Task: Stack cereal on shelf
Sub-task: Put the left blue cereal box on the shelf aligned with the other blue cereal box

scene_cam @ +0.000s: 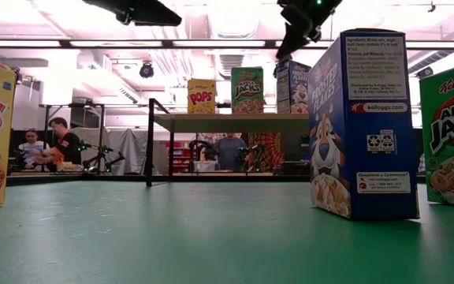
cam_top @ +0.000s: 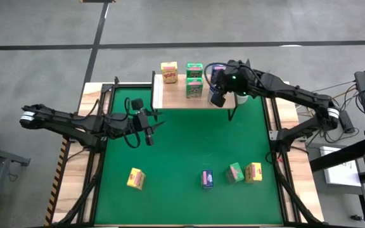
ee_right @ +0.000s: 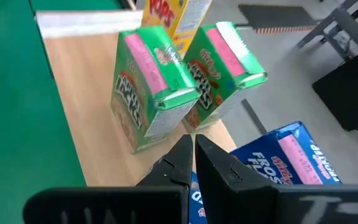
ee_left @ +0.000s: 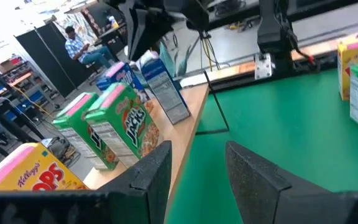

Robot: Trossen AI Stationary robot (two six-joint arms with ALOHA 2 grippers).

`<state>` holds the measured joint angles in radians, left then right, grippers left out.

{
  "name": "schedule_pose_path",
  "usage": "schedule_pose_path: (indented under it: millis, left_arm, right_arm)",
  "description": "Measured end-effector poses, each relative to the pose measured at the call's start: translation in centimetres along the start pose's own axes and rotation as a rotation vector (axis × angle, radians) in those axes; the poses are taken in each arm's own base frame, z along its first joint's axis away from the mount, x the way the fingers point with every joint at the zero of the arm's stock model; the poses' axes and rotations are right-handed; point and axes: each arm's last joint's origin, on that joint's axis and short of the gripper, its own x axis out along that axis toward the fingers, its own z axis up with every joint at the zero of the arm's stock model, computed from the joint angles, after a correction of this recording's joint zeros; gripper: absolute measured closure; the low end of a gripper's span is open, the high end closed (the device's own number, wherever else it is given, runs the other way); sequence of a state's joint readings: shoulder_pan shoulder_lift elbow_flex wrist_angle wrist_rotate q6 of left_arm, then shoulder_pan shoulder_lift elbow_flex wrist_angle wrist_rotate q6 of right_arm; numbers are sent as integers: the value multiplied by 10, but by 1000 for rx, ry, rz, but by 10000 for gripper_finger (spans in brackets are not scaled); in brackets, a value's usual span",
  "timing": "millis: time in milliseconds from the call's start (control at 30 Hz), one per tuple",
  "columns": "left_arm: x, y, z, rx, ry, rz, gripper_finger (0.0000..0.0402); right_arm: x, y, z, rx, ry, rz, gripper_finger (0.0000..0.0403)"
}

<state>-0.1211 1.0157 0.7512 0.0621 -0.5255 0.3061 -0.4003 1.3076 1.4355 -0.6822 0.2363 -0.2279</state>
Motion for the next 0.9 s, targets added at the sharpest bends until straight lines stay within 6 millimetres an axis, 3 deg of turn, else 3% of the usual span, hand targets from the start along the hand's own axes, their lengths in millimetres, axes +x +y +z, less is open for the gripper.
schedule_pose_path:
  millis: [200, 433, 900]
  left_arm:
    - [0, -1, -3, 14, 23, -7, 268]
    - [0, -1, -3, 13, 23, -8, 268]
    - [0, -1, -2, 13, 22, -8, 268]
  right_arm:
    - [-6, -3, 6, -21, 26, 20, 394]
    - [-23, -3, 0, -30, 40, 110, 394]
    - [0, 3, -7, -19, 108, 80, 394]
